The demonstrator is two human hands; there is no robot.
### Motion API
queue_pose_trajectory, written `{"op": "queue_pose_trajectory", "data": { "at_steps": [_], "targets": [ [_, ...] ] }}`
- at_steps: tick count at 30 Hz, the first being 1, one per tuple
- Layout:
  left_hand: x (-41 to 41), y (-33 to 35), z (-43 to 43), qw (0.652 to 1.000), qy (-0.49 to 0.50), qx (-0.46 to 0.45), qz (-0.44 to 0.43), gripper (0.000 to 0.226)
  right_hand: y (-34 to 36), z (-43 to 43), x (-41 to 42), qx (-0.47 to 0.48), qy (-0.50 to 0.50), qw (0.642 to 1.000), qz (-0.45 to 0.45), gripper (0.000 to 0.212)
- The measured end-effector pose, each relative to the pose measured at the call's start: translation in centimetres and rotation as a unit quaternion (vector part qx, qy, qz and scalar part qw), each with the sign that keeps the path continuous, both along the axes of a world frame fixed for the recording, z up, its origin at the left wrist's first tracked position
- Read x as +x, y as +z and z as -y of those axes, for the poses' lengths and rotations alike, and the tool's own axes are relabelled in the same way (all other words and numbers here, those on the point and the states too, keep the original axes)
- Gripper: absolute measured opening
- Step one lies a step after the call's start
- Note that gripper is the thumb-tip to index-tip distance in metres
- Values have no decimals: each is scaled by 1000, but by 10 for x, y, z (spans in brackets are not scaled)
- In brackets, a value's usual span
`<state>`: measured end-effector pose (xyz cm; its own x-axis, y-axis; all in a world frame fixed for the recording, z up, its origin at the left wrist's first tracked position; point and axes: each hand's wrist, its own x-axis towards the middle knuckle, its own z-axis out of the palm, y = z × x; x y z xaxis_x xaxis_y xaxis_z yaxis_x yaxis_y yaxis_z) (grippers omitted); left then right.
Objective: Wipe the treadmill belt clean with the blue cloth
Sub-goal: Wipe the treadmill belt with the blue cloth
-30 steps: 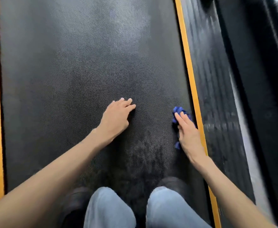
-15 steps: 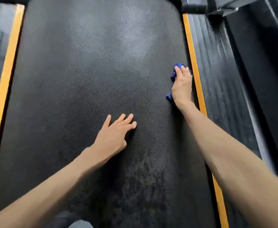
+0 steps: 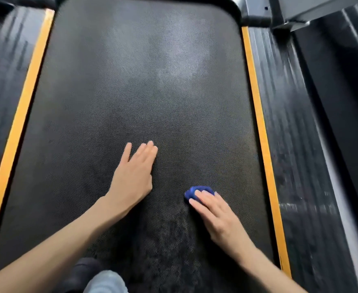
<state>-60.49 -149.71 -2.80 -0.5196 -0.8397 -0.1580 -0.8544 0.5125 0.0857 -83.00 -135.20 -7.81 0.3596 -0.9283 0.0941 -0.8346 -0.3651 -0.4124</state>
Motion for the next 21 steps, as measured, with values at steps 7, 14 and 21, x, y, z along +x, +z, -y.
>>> {"op": "queue_pose_trajectory", "data": {
  "at_steps": [7,14,21],
  "targets": [
    [35,4,12,994,101,38,25,66,-7,203,-51,-22,-186,982,27,37],
    [67,9,29,961,250,110,42,50,-1,277,74,-43,-316,945,73,43],
    [73,5,21,957,272,103,-13,60,-5,266,170,-13,179,983,23,41]
  ]
}}
